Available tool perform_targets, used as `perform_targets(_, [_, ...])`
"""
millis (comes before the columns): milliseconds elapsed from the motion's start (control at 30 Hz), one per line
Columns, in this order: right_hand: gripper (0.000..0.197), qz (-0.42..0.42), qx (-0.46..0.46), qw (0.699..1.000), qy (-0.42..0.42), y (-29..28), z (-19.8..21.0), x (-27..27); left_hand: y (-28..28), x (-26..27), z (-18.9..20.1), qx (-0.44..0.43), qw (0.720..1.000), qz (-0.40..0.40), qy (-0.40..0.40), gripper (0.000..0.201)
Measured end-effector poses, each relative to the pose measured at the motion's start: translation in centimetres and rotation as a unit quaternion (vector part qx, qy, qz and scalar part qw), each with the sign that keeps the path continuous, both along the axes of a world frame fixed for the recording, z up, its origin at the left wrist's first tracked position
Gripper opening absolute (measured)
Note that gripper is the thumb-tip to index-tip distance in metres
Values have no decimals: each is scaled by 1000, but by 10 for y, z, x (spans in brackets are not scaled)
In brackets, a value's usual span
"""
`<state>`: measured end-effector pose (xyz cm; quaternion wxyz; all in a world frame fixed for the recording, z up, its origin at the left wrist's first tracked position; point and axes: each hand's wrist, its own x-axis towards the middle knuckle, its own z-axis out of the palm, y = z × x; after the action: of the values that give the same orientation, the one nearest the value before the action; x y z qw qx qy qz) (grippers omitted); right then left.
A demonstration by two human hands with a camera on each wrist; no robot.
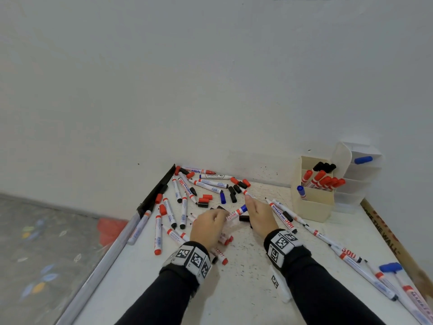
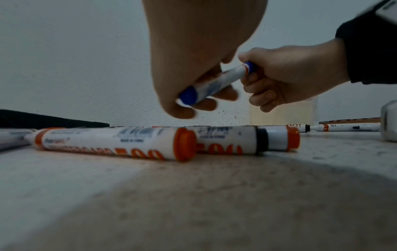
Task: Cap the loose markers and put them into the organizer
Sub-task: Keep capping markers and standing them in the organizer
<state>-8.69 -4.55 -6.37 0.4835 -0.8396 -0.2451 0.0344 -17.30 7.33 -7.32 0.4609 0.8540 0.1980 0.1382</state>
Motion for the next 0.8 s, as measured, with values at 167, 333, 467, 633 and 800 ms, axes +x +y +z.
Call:
perform_targets(167, [44, -74, 15, 997, 7, 0, -2, 4, 17, -4, -3, 167, 951, 172, 193, 29])
perform_targets(333, [44, -108, 16, 994, 2, -1, -5, 8, 16, 1, -9, 205, 914, 131, 324, 41])
perform_targets(467, [43, -117, 16, 993, -3, 0, -8, 11, 15, 0, -10, 219, 923, 111, 297, 37])
perform_targets(633, [40, -117, 13, 993, -15, -2, -10, 15, 14, -3, -5, 166, 950, 121, 236, 34])
perform_targets(800, [32, -139, 72, 987, -47, -21, 3, 23, 9, -2, -2, -20, 987, 154, 49, 41])
